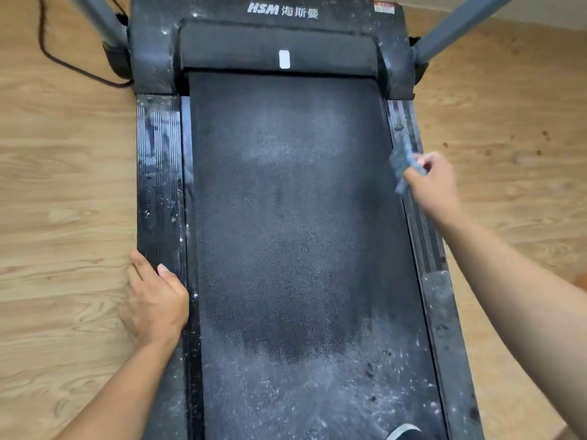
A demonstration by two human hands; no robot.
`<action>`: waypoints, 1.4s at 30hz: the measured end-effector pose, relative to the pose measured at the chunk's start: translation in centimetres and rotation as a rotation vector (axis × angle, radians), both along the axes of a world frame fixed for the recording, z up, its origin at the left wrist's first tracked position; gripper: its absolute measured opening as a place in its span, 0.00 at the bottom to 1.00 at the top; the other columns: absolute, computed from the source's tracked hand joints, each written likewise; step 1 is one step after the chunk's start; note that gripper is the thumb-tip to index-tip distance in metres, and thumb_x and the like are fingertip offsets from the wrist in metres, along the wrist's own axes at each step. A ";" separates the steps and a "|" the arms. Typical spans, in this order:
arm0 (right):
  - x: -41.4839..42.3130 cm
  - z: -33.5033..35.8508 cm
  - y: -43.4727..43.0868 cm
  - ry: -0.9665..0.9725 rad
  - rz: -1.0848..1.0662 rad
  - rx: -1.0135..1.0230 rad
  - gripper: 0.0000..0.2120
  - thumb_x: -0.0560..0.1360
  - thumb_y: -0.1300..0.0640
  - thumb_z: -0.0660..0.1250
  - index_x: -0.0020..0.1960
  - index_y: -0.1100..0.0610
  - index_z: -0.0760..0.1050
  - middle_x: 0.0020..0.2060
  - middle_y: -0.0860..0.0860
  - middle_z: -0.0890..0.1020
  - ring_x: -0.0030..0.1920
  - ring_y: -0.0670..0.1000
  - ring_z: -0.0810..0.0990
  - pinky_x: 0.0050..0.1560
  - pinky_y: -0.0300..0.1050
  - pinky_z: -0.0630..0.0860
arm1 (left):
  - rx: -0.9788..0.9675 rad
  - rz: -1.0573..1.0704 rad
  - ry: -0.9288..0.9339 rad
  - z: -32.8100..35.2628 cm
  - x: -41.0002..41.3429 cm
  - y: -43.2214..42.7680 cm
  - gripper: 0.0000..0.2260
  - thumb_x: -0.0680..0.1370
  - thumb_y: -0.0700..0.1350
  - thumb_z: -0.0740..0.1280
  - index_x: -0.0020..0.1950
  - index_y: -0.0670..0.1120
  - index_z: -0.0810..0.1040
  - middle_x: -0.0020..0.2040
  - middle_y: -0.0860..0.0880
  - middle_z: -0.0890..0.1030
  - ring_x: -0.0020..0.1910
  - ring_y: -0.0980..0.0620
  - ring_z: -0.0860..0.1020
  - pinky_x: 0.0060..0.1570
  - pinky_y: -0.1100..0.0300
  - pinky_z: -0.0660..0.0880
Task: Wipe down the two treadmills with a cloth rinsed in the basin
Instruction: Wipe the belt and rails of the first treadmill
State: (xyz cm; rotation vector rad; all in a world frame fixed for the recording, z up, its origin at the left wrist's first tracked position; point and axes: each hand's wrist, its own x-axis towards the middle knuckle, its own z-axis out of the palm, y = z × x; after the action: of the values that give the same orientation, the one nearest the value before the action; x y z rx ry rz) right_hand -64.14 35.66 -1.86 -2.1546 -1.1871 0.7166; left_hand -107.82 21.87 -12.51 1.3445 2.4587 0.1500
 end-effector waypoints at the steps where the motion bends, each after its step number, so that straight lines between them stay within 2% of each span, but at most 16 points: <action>1: -0.2 0.6 1.9 -0.017 -0.007 0.037 0.07 0.71 0.57 0.61 0.42 0.49 0.63 0.57 0.51 0.80 0.46 0.47 0.81 0.46 0.44 0.71 | -0.005 0.001 -0.001 0.0 0.0 -0.1 0.25 0.85 0.44 0.59 0.80 0.37 0.59 0.61 0.30 0.73 0.51 0.26 0.77 0.40 0.33 0.72; 3: -0.4 0.6 4.3 -0.099 0.020 0.066 0.07 0.73 0.57 0.59 0.49 0.51 0.63 0.64 0.50 0.77 0.59 0.55 0.79 0.51 0.48 0.69 | -0.011 0.001 0.000 -0.2 0.0 -0.2 0.25 0.85 0.45 0.58 0.80 0.37 0.59 0.62 0.30 0.73 0.51 0.26 0.77 0.40 0.33 0.72; 5: -0.7 -1.1 4.7 -0.207 0.160 -0.007 0.10 0.75 0.60 0.62 0.53 0.53 0.63 0.74 0.54 0.72 0.68 0.58 0.75 0.57 0.49 0.68 | -0.005 -0.003 0.008 -0.3 0.0 -0.1 0.25 0.85 0.47 0.55 0.80 0.37 0.59 0.62 0.31 0.73 0.51 0.26 0.78 0.40 0.33 0.72; 7: -1.3 -4.1 3.4 -0.275 0.351 -0.230 0.12 0.75 0.58 0.68 0.53 0.55 0.66 0.72 0.56 0.71 0.74 0.60 0.70 0.68 0.52 0.67 | 0.000 0.004 0.024 -0.5 -0.1 -0.1 0.25 0.85 0.46 0.56 0.80 0.37 0.59 0.63 0.31 0.73 0.51 0.26 0.78 0.41 0.33 0.72; 9: -2.1 -6.0 1.7 -0.276 0.373 -0.361 0.12 0.75 0.53 0.70 0.53 0.56 0.70 0.72 0.57 0.70 0.81 0.64 0.58 0.79 0.58 0.58 | -0.013 0.014 0.025 -0.5 -0.1 -0.1 0.25 0.85 0.44 0.59 0.80 0.37 0.59 0.63 0.31 0.73 0.51 0.25 0.78 0.41 0.33 0.72; 11: -2.7 -6.8 1.1 -0.261 0.309 -0.251 0.13 0.77 0.55 0.68 0.59 0.57 0.71 0.81 0.59 0.60 0.84 0.61 0.48 0.82 0.58 0.53 | -0.020 0.010 0.014 -0.5 -0.1 -0.1 0.25 0.85 0.44 0.60 0.80 0.37 0.59 0.63 0.30 0.73 0.50 0.25 0.78 0.40 0.34 0.72; 13: -3.2 -7.3 1.5 -0.315 0.404 -0.086 0.18 0.80 0.58 0.65 0.69 0.58 0.69 0.85 0.57 0.51 0.85 0.57 0.44 0.82 0.55 0.51 | -0.026 0.008 0.011 -0.6 0.0 0.0 0.25 0.85 0.43 0.60 0.80 0.37 0.60 0.62 0.31 0.73 0.49 0.26 0.78 0.39 0.34 0.72; 15: -3.2 -8.3 2.7 -0.414 0.596 -0.052 0.25 0.84 0.56 0.61 0.79 0.59 0.61 0.85 0.57 0.48 0.85 0.56 0.42 0.83 0.56 0.49 | -0.026 0.010 0.018 -0.7 0.0 0.1 0.25 0.85 0.44 0.59 0.80 0.37 0.60 0.61 0.31 0.74 0.49 0.26 0.79 0.39 0.35 0.73; 19: -0.4 -10.3 5.3 -0.579 0.764 -0.221 0.38 0.85 0.37 0.46 0.85 0.61 0.47 0.85 0.59 0.45 0.85 0.57 0.42 0.84 0.59 0.47 | -0.018 -0.018 0.018 -0.5 0.1 0.3 0.27 0.84 0.49 0.53 0.80 0.36 0.61 0.61 0.32 0.74 0.47 0.27 0.79 0.37 0.36 0.72; 24: -0.2 -11.7 5.2 -0.558 0.448 -0.226 0.37 0.86 0.41 0.49 0.85 0.64 0.45 0.84 0.61 0.46 0.84 0.60 0.44 0.83 0.60 0.48 | -0.023 -0.002 0.035 -0.7 0.2 0.2 0.25 0.85 0.46 0.55 0.80 0.35 0.61 0.62 0.32 0.73 0.48 0.27 0.79 0.37 0.36 0.72; 26: -4.3 -11.6 5.0 -0.524 0.337 -0.229 0.40 0.85 0.36 0.48 0.85 0.64 0.45 0.85 0.60 0.46 0.85 0.59 0.44 0.83 0.60 0.46 | -0.054 -0.004 0.030 -0.6 0.2 0.5 0.26 0.84 0.47 0.54 0.80 0.35 0.61 0.61 0.32 0.73 0.48 0.28 0.79 0.37 0.36 0.72; 28: -10.2 -11.4 4.7 -0.515 0.375 -0.193 0.41 0.84 0.34 0.48 0.85 0.63 0.45 0.85 0.59 0.46 0.85 0.57 0.44 0.84 0.57 0.44 | -0.077 -0.024 0.020 -0.5 0.3 0.5 0.28 0.83 0.49 0.53 0.79 0.35 0.62 0.59 0.32 0.74 0.47 0.28 0.79 0.36 0.37 0.72; 33: -28.9 -12.1 3.3 -0.516 0.735 -0.033 0.37 0.86 0.39 0.45 0.85 0.61 0.44 0.85 0.57 0.45 0.85 0.55 0.41 0.84 0.55 0.43 | -0.081 -0.019 0.003 -0.5 0.0 0.8 0.28 0.83 0.50 0.52 0.79 0.34 0.63 0.58 0.33 0.75 0.47 0.29 0.79 0.37 0.38 0.74; 35: -33.0 -12.0 1.8 -0.510 0.891 -0.016 0.36 0.86 0.39 0.43 0.85 0.60 0.44 0.85 0.56 0.44 0.85 0.54 0.40 0.84 0.54 0.41 | -0.073 -0.024 -0.011 -0.3 0.0 0.8 0.29 0.83 0.50 0.51 0.80 0.35 0.62 0.60 0.34 0.75 0.48 0.29 0.80 0.37 0.38 0.75; 39: -28.4 -12.0 1.5 -0.595 1.007 0.038 0.35 0.87 0.39 0.45 0.86 0.58 0.47 0.85 0.54 0.48 0.85 0.53 0.44 0.83 0.56 0.48 | -0.034 -0.004 0.000 -0.5 -0.4 0.6 0.29 0.83 0.51 0.51 0.80 0.36 0.61 0.60 0.34 0.74 0.48 0.29 0.79 0.38 0.37 0.75; 42: -18.5 -12.0 1.8 -0.619 0.773 -0.063 0.37 0.85 0.35 0.46 0.86 0.56 0.46 0.85 0.51 0.47 0.85 0.52 0.44 0.84 0.54 0.45 | -0.017 -0.018 -0.008 -0.9 -0.5 0.2 0.29 0.83 0.52 0.50 0.80 0.35 0.61 0.60 0.33 0.73 0.49 0.28 0.78 0.39 0.36 0.74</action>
State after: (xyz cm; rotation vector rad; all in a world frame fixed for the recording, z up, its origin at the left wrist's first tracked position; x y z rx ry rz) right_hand -82.61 37.49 -13.82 -1.9921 -2.4140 0.3645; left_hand -108.30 22.07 -13.39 1.3558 2.4349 0.1298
